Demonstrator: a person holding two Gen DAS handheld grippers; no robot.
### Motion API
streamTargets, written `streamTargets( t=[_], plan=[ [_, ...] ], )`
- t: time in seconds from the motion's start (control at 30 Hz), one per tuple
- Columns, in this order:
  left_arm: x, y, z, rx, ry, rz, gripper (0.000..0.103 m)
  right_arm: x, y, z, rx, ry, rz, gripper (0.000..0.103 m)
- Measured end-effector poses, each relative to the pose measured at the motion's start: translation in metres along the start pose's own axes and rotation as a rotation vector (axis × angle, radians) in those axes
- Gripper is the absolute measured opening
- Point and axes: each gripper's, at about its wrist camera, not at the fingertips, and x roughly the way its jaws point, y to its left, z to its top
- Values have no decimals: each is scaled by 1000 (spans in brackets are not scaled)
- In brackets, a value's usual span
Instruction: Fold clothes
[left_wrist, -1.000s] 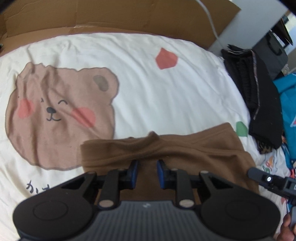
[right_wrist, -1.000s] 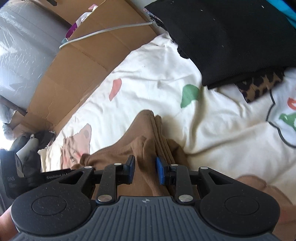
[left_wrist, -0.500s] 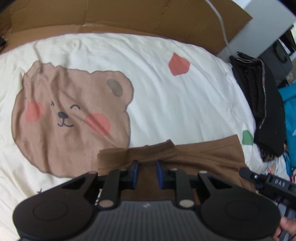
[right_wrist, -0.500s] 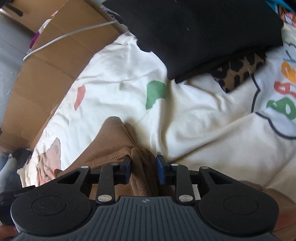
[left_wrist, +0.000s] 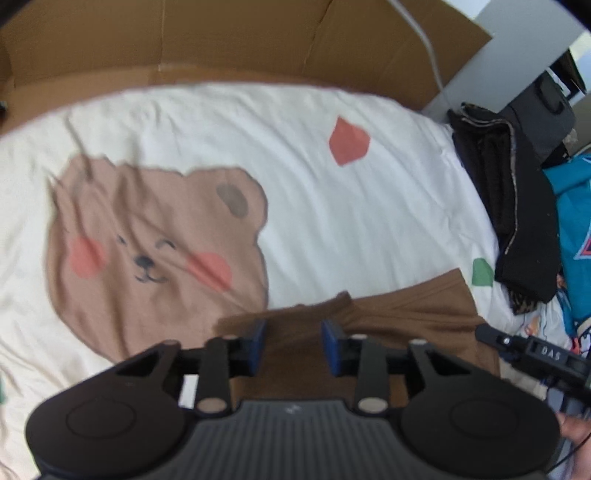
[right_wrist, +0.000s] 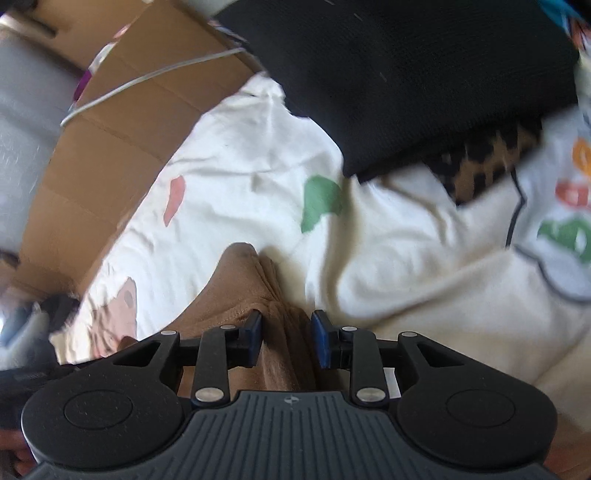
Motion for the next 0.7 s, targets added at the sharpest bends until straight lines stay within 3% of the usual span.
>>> streamTargets(
  t=[0.13,0.23,0.43,0.53,0.63,0.7],
  plan=[
    [-8,4,-7,18,4,7,34,-13,8,5,-47,-35,-13,35],
    [2,8,-14,26,38,4,18,-19,18,5,-64,-57,3,34],
    [26,17,-14,33,65,4,17,-17,42,0,-152,-74,85,34],
    [33,18,-11,51,78,4,11,-8,48,-4,-197,-47,47,33],
    [24,18,-6,21,64,-19,14,-3,42,-6,-194,-36,-16,23],
    [14,17,-7,7,46,-40,26,-5,39,-6,-181,-41,-34,23]
  ],
)
